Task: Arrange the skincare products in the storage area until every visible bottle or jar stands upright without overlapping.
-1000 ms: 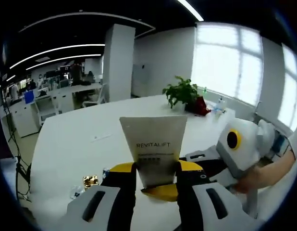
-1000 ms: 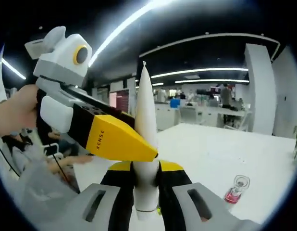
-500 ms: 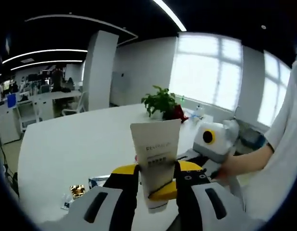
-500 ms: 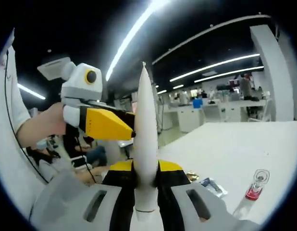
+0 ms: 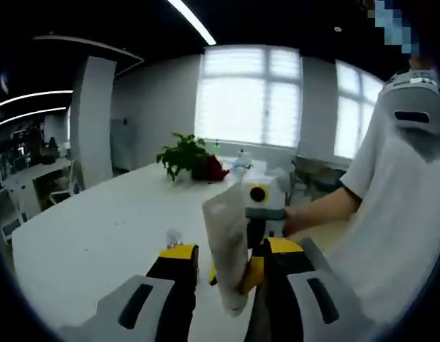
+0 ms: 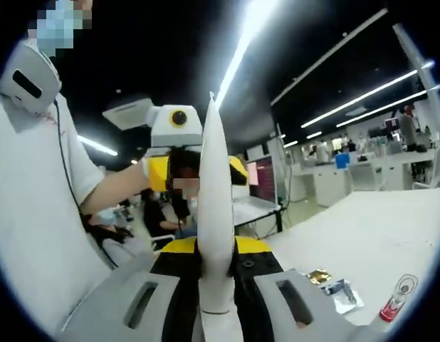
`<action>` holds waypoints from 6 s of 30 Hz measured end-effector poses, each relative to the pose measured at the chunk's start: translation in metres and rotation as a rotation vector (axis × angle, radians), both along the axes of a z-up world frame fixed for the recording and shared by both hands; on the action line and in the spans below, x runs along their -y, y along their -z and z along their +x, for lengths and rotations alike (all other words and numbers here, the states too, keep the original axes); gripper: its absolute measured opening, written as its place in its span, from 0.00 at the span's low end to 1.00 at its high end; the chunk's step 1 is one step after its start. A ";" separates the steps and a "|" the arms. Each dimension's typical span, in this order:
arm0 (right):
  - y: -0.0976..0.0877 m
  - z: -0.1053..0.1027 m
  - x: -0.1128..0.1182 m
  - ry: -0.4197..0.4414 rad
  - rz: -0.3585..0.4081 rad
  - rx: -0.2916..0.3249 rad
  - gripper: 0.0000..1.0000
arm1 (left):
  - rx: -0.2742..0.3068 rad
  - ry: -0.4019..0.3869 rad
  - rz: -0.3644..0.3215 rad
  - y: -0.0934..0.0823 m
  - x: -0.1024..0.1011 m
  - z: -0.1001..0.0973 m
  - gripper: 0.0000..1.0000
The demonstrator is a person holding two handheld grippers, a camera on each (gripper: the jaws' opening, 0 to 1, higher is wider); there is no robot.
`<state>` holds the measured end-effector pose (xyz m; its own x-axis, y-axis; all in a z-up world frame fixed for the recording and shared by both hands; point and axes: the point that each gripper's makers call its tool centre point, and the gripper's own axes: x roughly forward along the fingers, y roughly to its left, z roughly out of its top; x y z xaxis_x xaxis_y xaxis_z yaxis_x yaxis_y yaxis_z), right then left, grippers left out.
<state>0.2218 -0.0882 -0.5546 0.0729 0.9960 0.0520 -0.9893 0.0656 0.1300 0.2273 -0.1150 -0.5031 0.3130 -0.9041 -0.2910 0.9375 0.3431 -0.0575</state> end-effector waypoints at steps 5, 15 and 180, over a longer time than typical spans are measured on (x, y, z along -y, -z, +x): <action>-0.003 -0.004 0.000 -0.024 0.002 0.015 0.16 | 0.012 0.016 0.035 0.005 0.007 0.002 0.30; 0.000 -0.005 0.000 -0.050 -0.005 0.022 0.16 | 0.022 0.041 0.102 0.016 0.011 0.004 0.24; 0.183 0.053 0.116 0.476 -0.524 -0.210 0.85 | 0.034 0.065 0.292 0.199 0.037 0.171 0.43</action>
<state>0.2743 -0.2040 -0.7377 0.4596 0.7444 -0.4845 -0.7961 0.5871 0.1468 0.3981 -0.1519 -0.7021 0.2709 -0.8023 -0.5320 0.9578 0.2796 0.0661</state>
